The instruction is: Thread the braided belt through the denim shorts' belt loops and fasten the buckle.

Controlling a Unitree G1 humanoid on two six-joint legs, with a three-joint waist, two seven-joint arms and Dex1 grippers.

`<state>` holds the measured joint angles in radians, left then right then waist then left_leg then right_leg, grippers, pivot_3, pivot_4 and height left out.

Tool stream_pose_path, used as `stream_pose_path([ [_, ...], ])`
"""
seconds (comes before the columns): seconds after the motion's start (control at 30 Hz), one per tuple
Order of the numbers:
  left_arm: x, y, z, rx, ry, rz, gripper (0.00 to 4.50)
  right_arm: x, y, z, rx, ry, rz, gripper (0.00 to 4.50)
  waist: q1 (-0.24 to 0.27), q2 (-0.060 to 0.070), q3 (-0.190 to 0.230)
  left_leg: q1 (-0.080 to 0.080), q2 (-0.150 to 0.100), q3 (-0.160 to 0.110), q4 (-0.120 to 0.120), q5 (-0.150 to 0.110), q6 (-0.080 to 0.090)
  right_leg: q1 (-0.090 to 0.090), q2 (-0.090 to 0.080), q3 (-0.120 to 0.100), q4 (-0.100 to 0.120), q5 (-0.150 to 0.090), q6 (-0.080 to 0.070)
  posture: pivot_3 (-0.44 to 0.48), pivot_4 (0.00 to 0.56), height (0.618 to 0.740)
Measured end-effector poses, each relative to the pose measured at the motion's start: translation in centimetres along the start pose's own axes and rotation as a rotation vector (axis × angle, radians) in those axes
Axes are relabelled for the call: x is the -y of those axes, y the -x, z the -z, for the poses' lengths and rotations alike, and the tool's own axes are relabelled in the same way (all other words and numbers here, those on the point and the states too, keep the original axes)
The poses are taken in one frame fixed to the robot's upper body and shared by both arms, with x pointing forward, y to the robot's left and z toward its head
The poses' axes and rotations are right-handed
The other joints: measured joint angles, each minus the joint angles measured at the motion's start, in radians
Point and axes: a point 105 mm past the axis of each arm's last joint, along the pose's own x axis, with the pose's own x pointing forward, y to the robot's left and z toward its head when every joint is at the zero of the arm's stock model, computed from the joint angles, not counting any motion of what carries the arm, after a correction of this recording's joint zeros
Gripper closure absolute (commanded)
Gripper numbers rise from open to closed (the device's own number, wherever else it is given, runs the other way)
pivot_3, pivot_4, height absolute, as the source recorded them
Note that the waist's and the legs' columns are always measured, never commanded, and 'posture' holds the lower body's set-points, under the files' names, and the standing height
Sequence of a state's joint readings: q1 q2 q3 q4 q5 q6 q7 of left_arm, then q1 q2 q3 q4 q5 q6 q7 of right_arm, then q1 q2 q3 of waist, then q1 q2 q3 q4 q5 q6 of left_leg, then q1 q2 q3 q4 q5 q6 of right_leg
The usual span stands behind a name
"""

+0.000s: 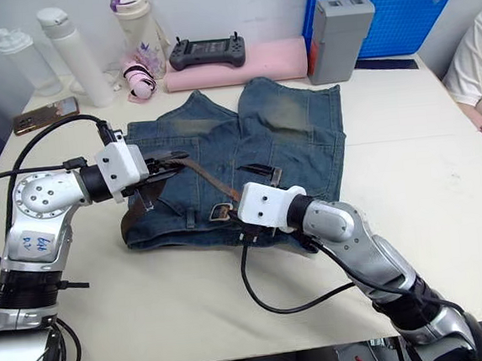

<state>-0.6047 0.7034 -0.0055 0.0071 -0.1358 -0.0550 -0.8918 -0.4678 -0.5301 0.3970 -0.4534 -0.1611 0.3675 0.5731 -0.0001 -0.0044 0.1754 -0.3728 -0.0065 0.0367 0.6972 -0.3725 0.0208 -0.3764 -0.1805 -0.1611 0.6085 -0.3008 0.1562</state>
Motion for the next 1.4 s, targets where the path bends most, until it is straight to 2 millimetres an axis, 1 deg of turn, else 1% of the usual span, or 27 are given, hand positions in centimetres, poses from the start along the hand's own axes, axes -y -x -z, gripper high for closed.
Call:
stream_pose_path([
  [0.03, 0.0, 0.0, 0.0, -0.001, 0.002, -0.002, 4.38, 0.1, -0.1, 0.1, -0.002, 0.017, 0.013, 0.78, -0.002, 0.0, 0.0, 0.0, 0.0, 0.0, 0.0, 0.0, 0.0, 0.0, 0.0, 0.0, 0.0, 0.0, 0.0, 0.0, 0.15, 0.714],
  [0.13, 0.0, 0.0, 0.1, -0.004, 0.005, -0.002, 4.38, 0.1, -0.2, 0.6, -0.022, 0.028, 0.037, 2.28, -0.002, 0.0, 0.0, 0.0, 0.0, 0.0, 0.0, 0.0, 0.0, 0.0, 0.0, 0.0, 0.0, 0.0, 0.0, 0.0, 0.15, 0.714],
  [0.23, 0.0, 0.0, 0.2, -0.01, 0.005, -0.005, 4.38, -0.1, -0.2, 0.5, -0.015, 0.023, 0.04, 3.8, -0.002, 0.0, 0.0, 0.0, 0.0, 0.0, 0.0, 0.0, 0.0, 0.0, 0.0, 0.0, 0.0, 0.0, 0.0, 0.0, 0.15, 0.714],
  [0.27, 0.0, 0.0, 0.2, -0.011, 0.004, -0.006, 4.38, -0.1, -0.2, 0.5, -0.013, 0.024, 0.04, 3.98, -0.002, 0.0, 0.0, 0.0, 0.0, 0.0, 0.0, 0.0, 0.0, 0.0, 0.0, 0.0, 0.0, 0.0, 0.0, 0.0, 0.15, 0.714],
  [0.3, -0.1, 0.0, 0.2, -0.014, 0.003, -0.006, 4.38, -0.1, -0.2, 0.5, -0.014, 0.027, 0.042, 4.26, -0.002, 0.0, 0.0, 0.0, 0.0, 0.0, 0.0, 0.0, 0.0, 0.0, 0.0, 0.0, 0.0, 0.0, 0.0, 0.0, 0.15, 0.714],
  [0.47, 0.0, 0.0, 0.2, -0.015, 0.003, -0.004, 4.38, -0.3, 0.1, 0.5, -0.016, 0.028, 0.047, 4.26, -0.002, 0.0, 0.0, 0.0, 0.0, 0.0, 0.0, 0.0, 0.0, 0.0, 0.0, 0.0, 0.0, 0.0, 0.0, 0.0, 0.15, 0.714],
  [0.53, 0.1, 0.0, 0.3, -0.014, 0.016, -0.002, 3.47, -0.2, 0.1, 0.5, -0.02, 0.035, 0.049, 4.5, -0.002, 0.0, 0.0, 0.0, 0.0, 0.0, 0.0, 0.0, 0.0, 0.0, 0.0, 0.0, 0.0, 0.0, 0.0, 0.0, 0.15, 0.714],
  [0.57, 0.2, 0.1, 0.3, -0.005, 0.047, 0.004, 3.31, -0.2, 0.1, 0.5, -0.021, 0.039, 0.051, 4.5, -0.003, 0.0, 0.0, 0.0, 0.0, 0.0, 0.0, 0.0, 0.0, 0.0, 0.0, 0.0, 0.0, 0.0, 0.0, 0.0, 0.15, 0.714],
  [0.63, 0.9, 0.4, 0.1, 0.013, 0.11, 0.033, 2.47, -0.1, 0.1, 0.6, -0.027, 0.051, 0.056, 4.5, -0.004, 0.0, 0.0, 0.0, 0.001, 0.0, 0.0, 0.0, 0.0, 0.0, 0.0, 0.0, 0.0, 0.0, 0.0, 0.0, 0.15, 0.714],
  [0.67, 1.1, 0.6, 0.2, 0.006, 0.133, 0.043, 2.0, -0.1, 0.1, 0.6, -0.028, 0.061, 0.059, 4.5, -0.004, 0.0, 0.0, 0.0, 0.001, 0.0, 0.0, 0.0, 0.0, 0.0, 0.0, 0.0, 0.0, 0.0, 0.0, 0.0, 0.15, 0.714],
  [0.7, 1.5, 1.1, 0.5, -0.022, 0.162, 0.059, 1.63, 0.0, 0.1, 0.6, -0.028, 0.081, 0.063, 4.5, -0.004, 0.0, 0.0, 0.001, 0.001, 0.0, 0.0, 0.0, 0.0, 0.0, 0.0, 0.0, 0.0, 0.0, 0.0, 0.0, 0.15, 0.714],
  [0.73, 1.6, 1.4, 0.7, -0.036, 0.187, 0.065, 1.07, 0.1, 0.1, 0.6, -0.03, 0.091, 0.065, 4.5, -0.004, 0.0, 0.0, 0.001, 0.001, 0.0, 0.0, 0.0, 0.0, 0.0, 0.0, 0.001, 0.0, 0.0, 0.0, 0.0, 0.15, 0.714],
  [0.77, 1.8, 1.9, 0.8, -0.048, 0.21, 0.081, 0.76, 0.1, 0.0, 0.6, -0.029, 0.103, 0.065, 4.5, -0.005, 0.0, 0.0, 0.001, 0.001, 0.0, 0.0, 0.0, 0.0, 0.0, 0.0, 0.001, 0.0, 0.0, 0.0, 0.0, 0.15, 0.714],
  [0.83, 2.7, 3.2, 0.7, -0.066, 0.295, 0.136, 0.76, 0.4, 0.0, 1.0, -0.042, 0.144, 0.078, 4.5, -0.008, 0.001, 0.001, 0.001, 0.001, 0.0, -0.001, 0.0, 0.0, 0.0, 0.0, 0.002, 0.0, 0.0, 0.0, 0.0, 0.15, 0.714],
  [0.9, 2.3, 4.3, 0.1, -0.036, 0.409, 0.133, 0.76, 0.6, -0.2, 1.3, -0.052, 0.175, 0.085, 4.5, -0.008, 0.001, 0.001, 0.001, 0.002, -0.001, 0.0, 0.0, 0.0, 0.0, 0.001, 0.002, 0.0, 0.0, 0.0, 0.0, 0.15, 0.714],
  [0.93, 1.7, 5.2, -0.8, 0.013, 0.531, 0.124, 0.76, 0.7, -0.3, 1.3, -0.05, 0.202, 0.085, 4.5, -0.008, 0.001, 0.001, 0.001, 0.003, -0.001, 0.0, 0.0, 0.0, 0.0, 0.001, 0.002, 0.0, 0.0, 0.0, 0.0, 0.15, 0.714],
  [0.97, 1.1, 5.8, -1.5, 0.048, 0.585, 0.109, 0.76, 0.8, -0.4, 1.4, -0.049, 0.217, 0.086, 4.5, -0.007, 0.001, 0.001, 0.001, 0.003, -0.002, 0.0, 0.0, 0.0, 0.0, 0.0, 0.003, 0.0, 0.0, 0.0, 0.0, 0.15, 0.714],
  [1.03, -0.7, 6.8, -3.5, 0.169, 0.704, 0.062, 0.76, 0.8, -0.7, 1.6, -0.051, 0.246, 0.085, 4.5, -0.003, 0.001, 0.001, 0.001, 0.004, -0.004, 0.001, 0.0, 0.0, 0.001, 0.0, 0.003, 0.0, 0.0, 0.0, 0.0, 0.15, 0.714],
  [1.07, -1.2, 7.6, -4.7, 0.26, 0.818, 0.062, 0.76, 0.7, -0.9, 1.5, -0.042, 0.266, 0.083, 4.5, -0.006, 0.001, 0.001, 0.002, 0.004, -0.004, 0.001, 0.0, 0.0, 0.001, -0.001, 0.004, 0.001, 0.0, 0.0, 0.0, 0.15, 0.714],
  [1.1, -1.1, 7.9, -5.5, 0.314, 0.884, 0.083, 0.76, 0.7, -1.0, 1.4, -0.035, 0.276, 0.082, 4.5, -0.008, 0.001, 0.001, 0.002, 0.004, -0.005, 0.0, 0.0, 0.0, 0.001, -0.001, 0.004, 0.001, 0.0, 0.0, 0.0, 0.15, 0.714],
  [1.13, -0.3, 8.5, -5.9, 0.373, 1.009, 0.122, 0.76, 0.6, -1.2, 1.1, -0.021, 0.299, 0.081, 4.5, -0.012, 0.002, 0.001, 0.003, 0.003, -0.006, 0.0, 0.0, 0.0, 0.001, -0.002, 0.005, 0.003, 0.0, 0.0, 0.0, 0.15, 0.714],
  [1.17, 1.2, 8.8, -5.7, 0.411, 1.157, 0.154, 0.76, 0.6, -1.4, 0.9, -0.004, 0.326, 0.084, 4.5, -0.021, 0.003, 0.0, 0.005, 0.002, -0.007, -0.002, 0.0, 0.0, 0.002, -0.003, 0.006, 0.004, 0.0, 0.0, 0.0, 0.15, 0.714],
  [1.2, 2.6, 8.7, -5.0, 0.419, 1.262, 0.174, 0.76, 0.7, -1.4, 0.8, 0.002, 0.342, 0.092, 4.5, -0.027, 0.004, 0.0, 0.006, 0.001, -0.008, -0.003, 0.0, 0.0, 0.002, -0.003, 0.007, 0.006, 0.0, 0.0, 0.0, 0.15, 0.714],
  [1.27, 6.4, 7.9, -3.3, 0.397, 1.532, 0.17, 0.76, 0.8, -1.4, 0.5, 0.026, 0.39, 0.104, 4.5, -0.031, 0.003, 0.001, 0.004, 0.002, -0.012, -0.002, 0.0, 0.0, 0.001, -0.001, 0.008, 0.007, 0.0, 0.0, 0.0, 0.15, 0.714],
  [1.3, 7.8, 7.4, -3.0, 0.384, 1.623, 0.173, 0.76, 0.8, -1.4, 0.4, 0.033, 0.408, 0.108, 4.5, -0.031, 0.002, 0.001, 0.004, 0.002, -0.013, -0.002, 0.0, 0.0, 0.001, -0.001, 0.009, 0.008, 0.0, 0.0, 0.0, 0.15, 0.714],
  [1.33, 8.5, 7.0, -3.0, 0.386, 1.687, 0.15, 0.76, 0.8, -1.5, 0.3, 0.041, 0.431, 0.11, 4.5, -0.03, 0.002, 0.002, 0.003, 0.003, -0.016, 0.0, -0.001, -0.001, 0.001, 0.001, 0.011, 0.008, 0.0, 0.0, 0.0, 0.15, 0.714],
  [1.4, 8.6, 6.2, -3.3, 0.456, 1.763, 0.068, 0.76, 0.9, -1.4, 0.2, 0.049, 0.485, 0.122, 4.5, -0.025, 0.002, 0.002, 0.003, 0.001, -0.016, 0.001, -0.001, -0.001, 0.003, 0.001, 0.017, 0.007, -0.001, -0.001, 0.0, 0.15, 0.714],
])
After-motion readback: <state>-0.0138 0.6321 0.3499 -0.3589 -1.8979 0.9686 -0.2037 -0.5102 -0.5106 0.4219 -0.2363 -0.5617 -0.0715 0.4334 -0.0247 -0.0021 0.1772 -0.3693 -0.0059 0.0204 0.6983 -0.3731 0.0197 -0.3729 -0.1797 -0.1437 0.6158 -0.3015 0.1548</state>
